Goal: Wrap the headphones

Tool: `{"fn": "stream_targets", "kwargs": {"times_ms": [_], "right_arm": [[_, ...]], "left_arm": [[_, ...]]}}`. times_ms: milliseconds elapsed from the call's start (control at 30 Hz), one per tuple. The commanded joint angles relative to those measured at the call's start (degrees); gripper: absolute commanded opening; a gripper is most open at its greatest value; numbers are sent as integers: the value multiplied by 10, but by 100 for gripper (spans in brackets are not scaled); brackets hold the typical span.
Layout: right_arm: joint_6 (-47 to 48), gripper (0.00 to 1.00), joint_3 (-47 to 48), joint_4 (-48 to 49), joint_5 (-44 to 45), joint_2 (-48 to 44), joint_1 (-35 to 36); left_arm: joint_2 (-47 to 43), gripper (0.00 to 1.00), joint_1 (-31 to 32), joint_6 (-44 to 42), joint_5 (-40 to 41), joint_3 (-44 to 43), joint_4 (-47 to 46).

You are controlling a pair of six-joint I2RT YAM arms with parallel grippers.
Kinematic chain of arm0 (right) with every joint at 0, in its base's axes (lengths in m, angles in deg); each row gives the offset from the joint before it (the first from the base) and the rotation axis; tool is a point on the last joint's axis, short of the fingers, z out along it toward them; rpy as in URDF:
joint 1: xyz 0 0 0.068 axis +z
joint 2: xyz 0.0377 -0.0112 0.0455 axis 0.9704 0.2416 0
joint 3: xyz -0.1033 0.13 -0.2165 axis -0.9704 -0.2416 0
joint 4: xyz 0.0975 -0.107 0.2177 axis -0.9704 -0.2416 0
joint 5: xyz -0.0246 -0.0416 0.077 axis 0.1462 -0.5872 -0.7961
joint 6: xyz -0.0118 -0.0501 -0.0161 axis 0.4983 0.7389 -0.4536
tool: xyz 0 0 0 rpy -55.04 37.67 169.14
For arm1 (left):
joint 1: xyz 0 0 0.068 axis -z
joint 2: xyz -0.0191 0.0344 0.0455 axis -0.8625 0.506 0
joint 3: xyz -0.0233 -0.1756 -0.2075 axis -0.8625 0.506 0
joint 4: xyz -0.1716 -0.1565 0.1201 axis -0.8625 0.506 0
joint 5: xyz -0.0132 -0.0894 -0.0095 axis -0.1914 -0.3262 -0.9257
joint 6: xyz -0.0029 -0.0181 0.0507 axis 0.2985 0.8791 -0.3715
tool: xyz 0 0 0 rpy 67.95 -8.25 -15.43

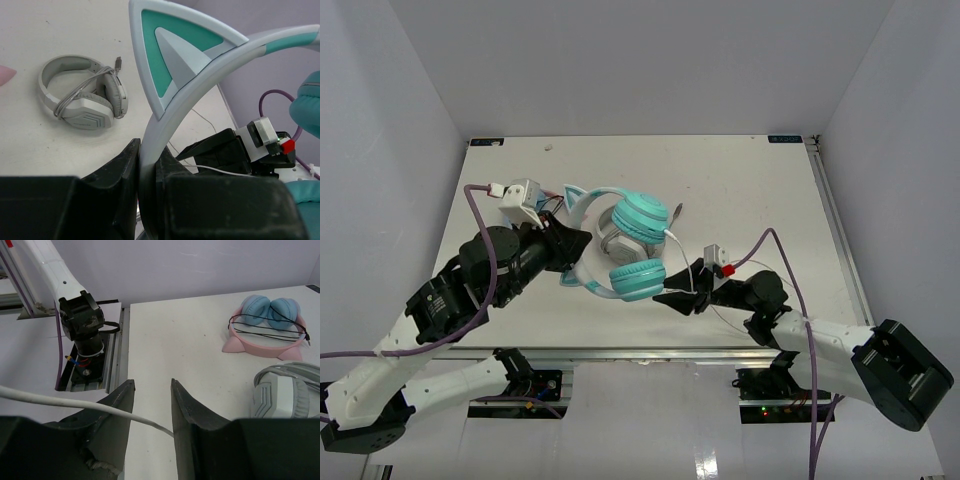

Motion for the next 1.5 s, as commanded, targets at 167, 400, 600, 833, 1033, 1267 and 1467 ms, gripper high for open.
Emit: {"fn": "stream_targets", "kwargs": {"times_ms": [167,400,600,833,1033,1267,1467], "right_arm": [[-14,43,21,107,-15,30,19],[-3,51,15,121,-14,32,36],[4,36,17,118,-15,38,46],[13,8,12,92,7,45,49],[25,11,-16,81,31,36,49],[34,14,-19,61,35,19,50],[42,8,-23,51,47,12,50]], "left_arm": [[-1,0,0,53,12,1,-46],[-2,0,0,69,54,1,-36],[-1,0,0,79,77,-6,-23],[-16,0,0,69,65,-10,-31],[-36,0,0,53,70,-20,-21],[-49,0,0,56,74,-14,-15],[-50,0,0,58,74,-10,-16]]}}
